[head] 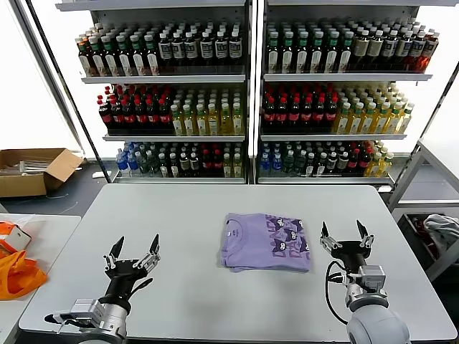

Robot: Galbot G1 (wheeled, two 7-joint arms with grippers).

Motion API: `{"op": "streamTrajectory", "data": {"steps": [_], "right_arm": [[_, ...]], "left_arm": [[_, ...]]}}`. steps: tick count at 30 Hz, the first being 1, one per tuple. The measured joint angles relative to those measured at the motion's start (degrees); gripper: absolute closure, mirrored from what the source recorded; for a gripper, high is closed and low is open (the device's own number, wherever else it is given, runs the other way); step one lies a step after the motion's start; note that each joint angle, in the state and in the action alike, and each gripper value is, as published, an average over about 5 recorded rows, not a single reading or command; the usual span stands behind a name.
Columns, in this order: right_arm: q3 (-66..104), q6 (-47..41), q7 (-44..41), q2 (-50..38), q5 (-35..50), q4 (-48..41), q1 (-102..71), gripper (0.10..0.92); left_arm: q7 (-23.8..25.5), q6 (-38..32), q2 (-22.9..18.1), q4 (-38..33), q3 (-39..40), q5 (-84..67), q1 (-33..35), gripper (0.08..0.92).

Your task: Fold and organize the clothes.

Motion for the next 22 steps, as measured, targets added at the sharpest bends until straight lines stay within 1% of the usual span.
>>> {"op": "streamTrajectory", "data": {"steps": [22], "right_arm": [[0.3, -0.3, -0.7, 0.9, -1.0, -0.3, -1.1, 0.203]], "left_arm": [[-0.1, 1.0, 1.0, -0.5, -0.7, 1.1, -0.7, 0.177]]}}
